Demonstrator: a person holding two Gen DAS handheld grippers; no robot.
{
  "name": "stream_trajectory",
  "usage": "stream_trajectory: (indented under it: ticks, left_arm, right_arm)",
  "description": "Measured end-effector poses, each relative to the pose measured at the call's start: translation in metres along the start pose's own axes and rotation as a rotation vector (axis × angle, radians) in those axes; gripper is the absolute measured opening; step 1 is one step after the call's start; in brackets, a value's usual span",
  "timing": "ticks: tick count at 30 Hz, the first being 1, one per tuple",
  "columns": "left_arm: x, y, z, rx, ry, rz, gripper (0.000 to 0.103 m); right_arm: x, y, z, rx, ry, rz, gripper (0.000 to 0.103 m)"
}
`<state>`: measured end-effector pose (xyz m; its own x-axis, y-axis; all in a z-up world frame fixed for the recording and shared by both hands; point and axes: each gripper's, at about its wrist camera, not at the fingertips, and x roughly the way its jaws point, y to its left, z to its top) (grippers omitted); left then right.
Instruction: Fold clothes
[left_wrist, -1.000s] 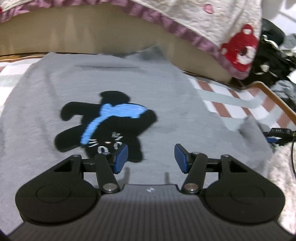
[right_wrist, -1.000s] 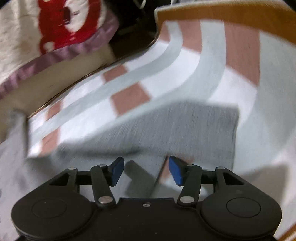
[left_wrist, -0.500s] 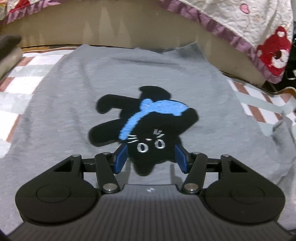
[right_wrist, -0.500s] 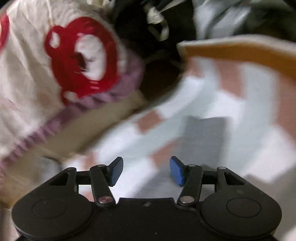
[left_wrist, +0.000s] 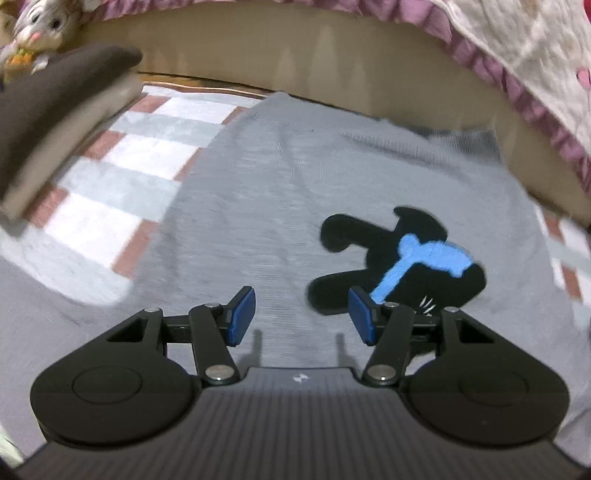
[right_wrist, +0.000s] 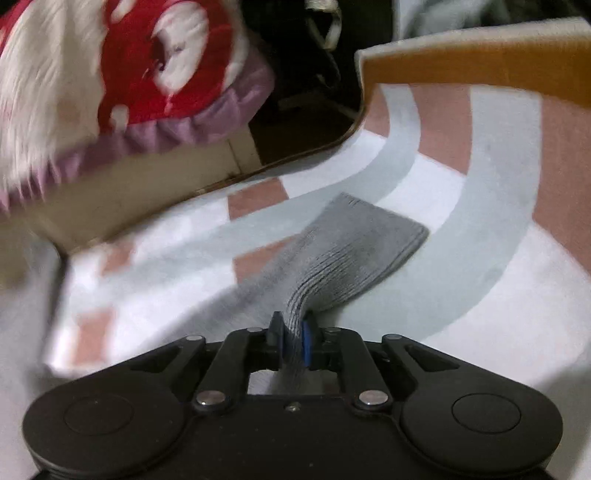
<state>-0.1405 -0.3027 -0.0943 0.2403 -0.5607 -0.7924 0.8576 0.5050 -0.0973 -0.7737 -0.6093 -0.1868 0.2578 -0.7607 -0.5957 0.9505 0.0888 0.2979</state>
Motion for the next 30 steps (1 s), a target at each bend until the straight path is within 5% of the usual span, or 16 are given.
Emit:
stream_trajectory:
  ticks: [4, 7, 11, 15, 20, 23, 26, 30]
  left_arm:
    - [-0.038, 0.033, 0.023, 0.072, -0.052, 0.052, 0.055]
    - [-0.059, 0.065, 0.033, 0.066, -0.068, 0.117, 0.056]
    - [-0.071, 0.102, 0.035, 0.073, -0.051, 0.206, 0.057]
    - [-0.078, 0.136, 0.031, 0.049, -0.018, 0.250, 0.057]
    - [-0.093, 0.162, 0.019, -0.045, -0.030, 0.238, 0.062]
    - [-0.084, 0.171, 0.014, -0.105, -0.022, 0.231, 0.062]
    - [-0.069, 0.172, 0.016, -0.205, -0.026, 0.182, 0.062]
    - [-0.035, 0.140, 0.043, -0.133, -0.032, 0.084, 0.059]
  right_arm:
    - [-0.076, 0.029, 0.013, -0.235, -0.212, -0.220, 0.011]
    - [-0.113, 0.034, 0.007, -0.373, -0.277, -0.385, 0.010]
    - [-0.118, 0.022, -0.011, -0.404, -0.196, -0.435, 0.011]
    - [-0.087, 0.021, -0.014, -0.370, 0.009, -0.441, 0.016]
    - [-0.125, 0.068, 0.029, -0.145, -0.053, -0.286, 0.058]
    - [-0.137, 0.117, 0.051, -0.104, -0.059, -0.134, 0.058]
    - [-0.127, 0.178, 0.049, -0.095, 0.029, 0.080, 0.058]
    - [-0.084, 0.271, 0.031, -0.134, 0.129, 0.315, 0.058]
